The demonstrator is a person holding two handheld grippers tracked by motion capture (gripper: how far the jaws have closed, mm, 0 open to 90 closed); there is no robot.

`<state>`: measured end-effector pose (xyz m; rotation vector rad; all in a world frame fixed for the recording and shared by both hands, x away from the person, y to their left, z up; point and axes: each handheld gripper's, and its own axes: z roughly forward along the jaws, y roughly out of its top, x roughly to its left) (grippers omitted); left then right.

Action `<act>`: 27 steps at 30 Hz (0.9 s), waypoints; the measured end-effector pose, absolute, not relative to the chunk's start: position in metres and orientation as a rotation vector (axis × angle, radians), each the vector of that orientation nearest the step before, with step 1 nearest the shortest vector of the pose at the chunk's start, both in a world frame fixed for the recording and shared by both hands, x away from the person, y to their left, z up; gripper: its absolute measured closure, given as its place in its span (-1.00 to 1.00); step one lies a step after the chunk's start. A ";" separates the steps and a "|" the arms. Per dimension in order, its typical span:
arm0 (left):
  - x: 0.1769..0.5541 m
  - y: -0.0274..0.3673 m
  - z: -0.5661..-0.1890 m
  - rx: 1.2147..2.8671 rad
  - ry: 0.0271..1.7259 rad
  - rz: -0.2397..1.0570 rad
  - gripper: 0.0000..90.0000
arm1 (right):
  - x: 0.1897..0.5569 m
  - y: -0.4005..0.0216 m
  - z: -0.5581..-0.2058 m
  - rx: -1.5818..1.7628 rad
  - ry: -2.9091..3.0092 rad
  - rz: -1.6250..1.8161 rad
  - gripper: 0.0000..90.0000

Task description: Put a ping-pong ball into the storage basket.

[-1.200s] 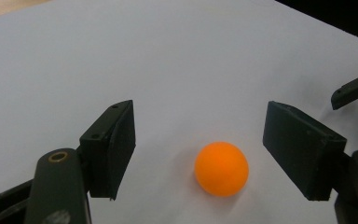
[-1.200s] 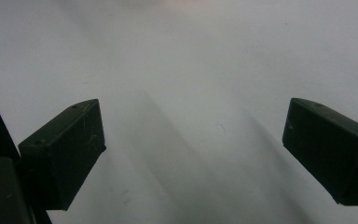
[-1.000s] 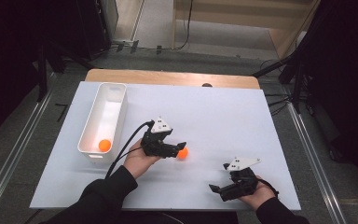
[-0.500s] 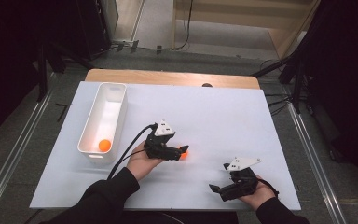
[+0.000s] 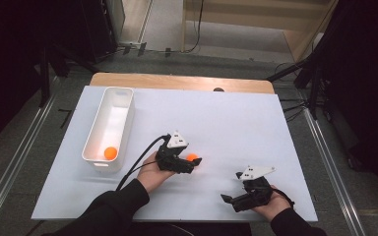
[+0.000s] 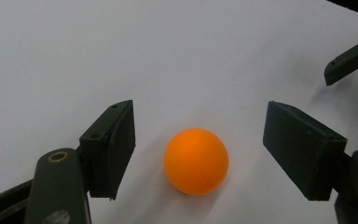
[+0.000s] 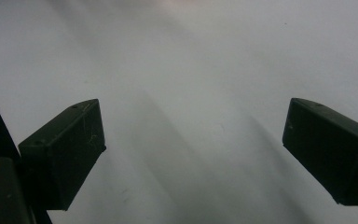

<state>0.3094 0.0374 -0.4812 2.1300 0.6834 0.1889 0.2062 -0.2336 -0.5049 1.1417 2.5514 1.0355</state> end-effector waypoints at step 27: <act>0.311 0.029 -0.505 2.188 0.694 0.198 -0.80 | 0.206 -0.233 -0.505 1.136 2.562 1.031 -0.90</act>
